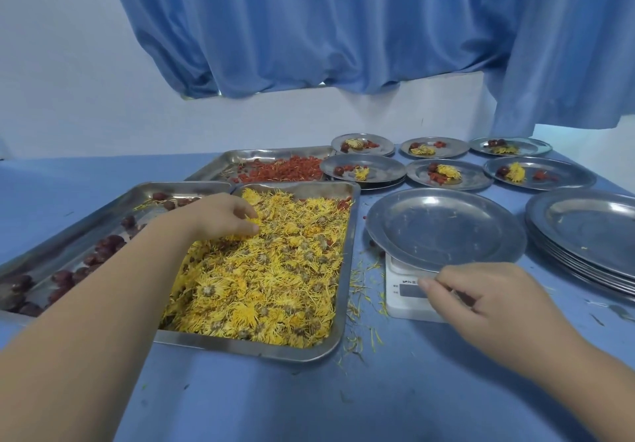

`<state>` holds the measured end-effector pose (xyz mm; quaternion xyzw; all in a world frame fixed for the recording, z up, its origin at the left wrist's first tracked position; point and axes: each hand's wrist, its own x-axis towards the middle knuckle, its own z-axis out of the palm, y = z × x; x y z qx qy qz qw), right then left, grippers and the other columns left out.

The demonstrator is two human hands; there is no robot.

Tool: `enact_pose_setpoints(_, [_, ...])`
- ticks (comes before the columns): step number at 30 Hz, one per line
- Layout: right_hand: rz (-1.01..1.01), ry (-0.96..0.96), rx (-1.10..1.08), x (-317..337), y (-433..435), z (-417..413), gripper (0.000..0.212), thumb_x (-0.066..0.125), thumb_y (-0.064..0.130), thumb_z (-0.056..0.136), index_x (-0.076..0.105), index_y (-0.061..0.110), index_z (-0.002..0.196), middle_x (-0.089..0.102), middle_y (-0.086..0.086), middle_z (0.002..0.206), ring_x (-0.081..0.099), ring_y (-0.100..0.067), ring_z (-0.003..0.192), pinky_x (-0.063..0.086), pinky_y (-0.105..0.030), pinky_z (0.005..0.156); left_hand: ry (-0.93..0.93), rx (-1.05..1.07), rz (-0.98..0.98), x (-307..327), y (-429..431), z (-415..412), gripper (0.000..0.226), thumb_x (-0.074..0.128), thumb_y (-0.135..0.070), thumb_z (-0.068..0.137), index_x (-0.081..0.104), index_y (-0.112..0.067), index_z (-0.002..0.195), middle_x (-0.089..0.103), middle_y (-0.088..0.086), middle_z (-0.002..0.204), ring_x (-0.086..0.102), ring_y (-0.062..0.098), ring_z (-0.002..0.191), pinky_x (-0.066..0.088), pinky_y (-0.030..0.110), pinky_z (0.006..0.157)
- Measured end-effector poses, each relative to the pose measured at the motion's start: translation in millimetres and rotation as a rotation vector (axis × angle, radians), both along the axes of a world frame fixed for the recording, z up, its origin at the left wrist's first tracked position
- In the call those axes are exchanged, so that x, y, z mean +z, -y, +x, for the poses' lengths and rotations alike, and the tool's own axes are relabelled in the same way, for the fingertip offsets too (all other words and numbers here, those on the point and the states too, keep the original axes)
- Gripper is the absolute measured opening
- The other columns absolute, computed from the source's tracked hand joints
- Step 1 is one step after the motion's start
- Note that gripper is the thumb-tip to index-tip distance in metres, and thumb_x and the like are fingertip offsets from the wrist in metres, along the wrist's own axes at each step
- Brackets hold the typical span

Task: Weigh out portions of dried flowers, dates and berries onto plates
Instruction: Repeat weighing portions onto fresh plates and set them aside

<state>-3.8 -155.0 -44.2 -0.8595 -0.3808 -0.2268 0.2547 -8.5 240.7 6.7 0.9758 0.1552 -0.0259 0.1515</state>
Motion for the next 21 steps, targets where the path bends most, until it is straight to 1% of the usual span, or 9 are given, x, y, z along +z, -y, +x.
enact_pose_setpoints(3, [-0.001, -0.012, 0.001, 0.7, 0.6, 1.2, 0.045, 0.051, 0.038, 0.086, 0.03, 0.016, 0.053, 0.025, 0.004, 0.045, 0.033, -0.012, 0.043, 0.036, -0.034, 0.044, 0.024, 0.007, 0.004, -2.8, -0.4, 2.8, 0.037, 0.07, -0.041, 0.085, 0.063, -0.031, 0.12, 0.058, -0.001, 0.134, 0.053, 0.017, 0.118, 0.036, 0.037, 0.101])
enact_pose_setpoints(6, [-0.002, -0.023, 0.004, 0.6, 1.2, 1.1, 0.045, 0.051, 0.038, 0.086, 0.03, 0.015, 0.054, 0.025, 0.004, 0.045, 0.033, -0.013, 0.044, 0.036, -0.035, 0.044, 0.111, 0.009, 0.066, -1.2, 0.9, 4.3, 0.033, 0.064, -0.041, 0.089, 0.066, -0.027, 0.119, 0.061, -0.001, 0.13, 0.056, 0.016, 0.11, 0.04, 0.036, 0.098])
enact_pose_setpoints(8, [-0.006, -0.028, 0.007, 0.8, 1.2, 0.9, 0.045, 0.05, 0.038, 0.086, 0.03, 0.016, 0.053, 0.026, 0.004, 0.045, 0.033, -0.013, 0.044, 0.035, -0.035, 0.044, 0.172, 0.017, 0.048, 2.6, 3.7, 2.3, 0.031, 0.059, -0.042, 0.093, 0.067, -0.024, 0.117, 0.065, -0.002, 0.12, 0.06, 0.016, 0.102, 0.044, 0.037, 0.095])
enact_pose_setpoints(11, [-0.002, -0.029, 0.012, 1.1, 1.3, 1.0, 0.045, 0.05, 0.038, 0.087, 0.029, 0.018, 0.053, 0.026, 0.005, 0.045, 0.033, -0.012, 0.044, 0.036, -0.036, 0.045, 0.242, -0.002, -0.058, 8.0, 9.5, -2.6, 0.024, 0.054, -0.042, 0.095, 0.069, -0.024, 0.092, 0.071, -0.002, 0.091, 0.067, 0.019, 0.085, 0.051, 0.037, 0.083])
enact_pose_setpoints(12, [0.001, -0.03, 0.012, 1.1, 1.6, 1.0, 0.047, 0.051, 0.038, 0.089, 0.03, 0.018, 0.053, 0.026, 0.004, 0.045, 0.033, -0.012, 0.044, 0.036, -0.036, 0.045, 0.264, -0.006, -0.106, 10.2, 12.9, -4.1, 0.026, 0.054, -0.041, 0.096, 0.068, -0.022, 0.086, 0.071, -0.001, 0.086, 0.069, 0.019, 0.082, 0.05, 0.034, 0.077])
enact_pose_setpoints(14, [0.007, -0.039, 0.014, 1.3, 2.0, 1.1, 0.049, 0.054, 0.035, 0.091, 0.03, 0.018, 0.053, 0.027, 0.005, 0.045, 0.033, -0.012, 0.044, 0.036, -0.036, 0.045, 0.308, -0.015, -0.203, 14.8, 21.3, -5.7, 0.028, 0.055, -0.039, 0.096, 0.067, -0.02, 0.08, 0.07, -0.002, 0.083, 0.071, 0.015, 0.076, 0.045, 0.029, 0.067])
enact_pose_setpoints(16, [0.006, -0.046, 0.014, 2.1, 2.1, 0.6, 0.047, 0.057, 0.033, 0.089, 0.031, 0.017, 0.053, 0.027, 0.004, 0.045, 0.034, -0.013, 0.044, 0.035, -0.036, 0.045, 0.325, -0.035, -0.259, 20.0, 32.3, -6.1, 0.026, 0.055, -0.037, 0.097, 0.066, -0.022, 0.079, 0.067, -0.005, 0.081, 0.069, 0.008, 0.07, 0.043, 0.028, 0.062])
enact_pose_setpoints(18, [0.009, -0.046, 0.013, 3.4, 2.3, 0.2, 0.047, 0.057, 0.032, 0.088, 0.032, 0.015, 0.053, 0.029, 0.003, 0.045, 0.034, -0.013, 0.044, 0.034, -0.036, 0.045, 0.33, -0.08, -0.297, 25.7, 47.0, -3.8, 0.021, 0.056, -0.037, 0.096, 0.068, -0.024, 0.085, 0.067, -0.008, 0.08, 0.067, 0.002, 0.066, 0.046, 0.027, 0.064])
enact_pose_setpoints(21, [0.024, -0.044, 0.008, 4.6, 3.3, 0.4, 0.046, 0.056, 0.033, 0.089, 0.036, 0.012, 0.053, 0.032, 0.0, 0.045, 0.036, -0.016, 0.045, 0.035, -0.036, 0.046, 0.328, -0.183, -0.341, 31.5, 76.6, 5.1, 0.016, 0.058, -0.038, 0.094, 0.071, -0.028, 0.096, 0.071, -0.013, 0.084, 0.067, 0.002, 0.072, 0.048, 0.028, 0.067])
